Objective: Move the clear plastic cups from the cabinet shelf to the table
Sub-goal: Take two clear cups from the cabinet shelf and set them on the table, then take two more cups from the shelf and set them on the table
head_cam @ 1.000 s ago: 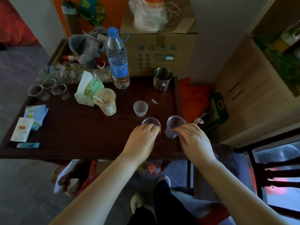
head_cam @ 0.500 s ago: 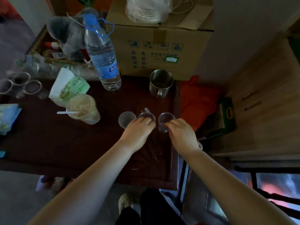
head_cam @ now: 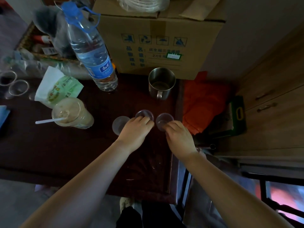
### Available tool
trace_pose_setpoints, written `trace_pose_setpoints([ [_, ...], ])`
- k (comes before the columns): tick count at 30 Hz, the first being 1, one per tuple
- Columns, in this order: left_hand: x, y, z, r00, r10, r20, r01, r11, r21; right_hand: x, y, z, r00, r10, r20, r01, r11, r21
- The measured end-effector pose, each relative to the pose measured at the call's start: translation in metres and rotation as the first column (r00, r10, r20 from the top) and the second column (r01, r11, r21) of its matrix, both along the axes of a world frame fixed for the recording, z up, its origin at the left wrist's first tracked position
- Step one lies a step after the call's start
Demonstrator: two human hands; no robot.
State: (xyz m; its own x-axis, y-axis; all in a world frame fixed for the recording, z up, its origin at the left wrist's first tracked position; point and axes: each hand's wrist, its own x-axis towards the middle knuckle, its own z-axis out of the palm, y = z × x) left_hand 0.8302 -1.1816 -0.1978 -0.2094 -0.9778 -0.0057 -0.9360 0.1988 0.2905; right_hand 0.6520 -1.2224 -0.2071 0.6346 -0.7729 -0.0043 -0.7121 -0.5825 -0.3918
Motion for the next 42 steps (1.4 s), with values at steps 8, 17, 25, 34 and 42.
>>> trace_pose_setpoints([
  [8,0.002,0.008,-0.002,1.000,0.009,-0.022,-0.010,1.000,-0.030,-0.002,0.008,0.003,0.999,-0.032,0.031,0.033,0.999,-0.008],
  [17,0.002,0.033,0.041,0.993,0.081,-0.088,-0.091,0.988,-0.123,-0.009,0.034,0.047,0.982,-0.156,0.109,0.164,0.984,-0.070],
  [25,0.012,0.068,0.129,0.989,-0.024,-0.147,-0.014,0.967,-0.254,-0.004,0.103,0.128,0.915,-0.379,0.137,0.399,0.899,-0.179],
  [34,0.003,0.157,0.199,0.935,-0.304,-0.181,0.237,0.918,-0.317,-0.005,0.255,0.207,0.730,-0.650,0.211,0.683,0.683,-0.260],
  [42,-0.087,0.247,0.261,0.735,-0.660,-0.156,0.560,0.720,-0.410,-0.061,0.401,0.254,0.500,-0.813,0.298,0.843,0.379,-0.382],
])
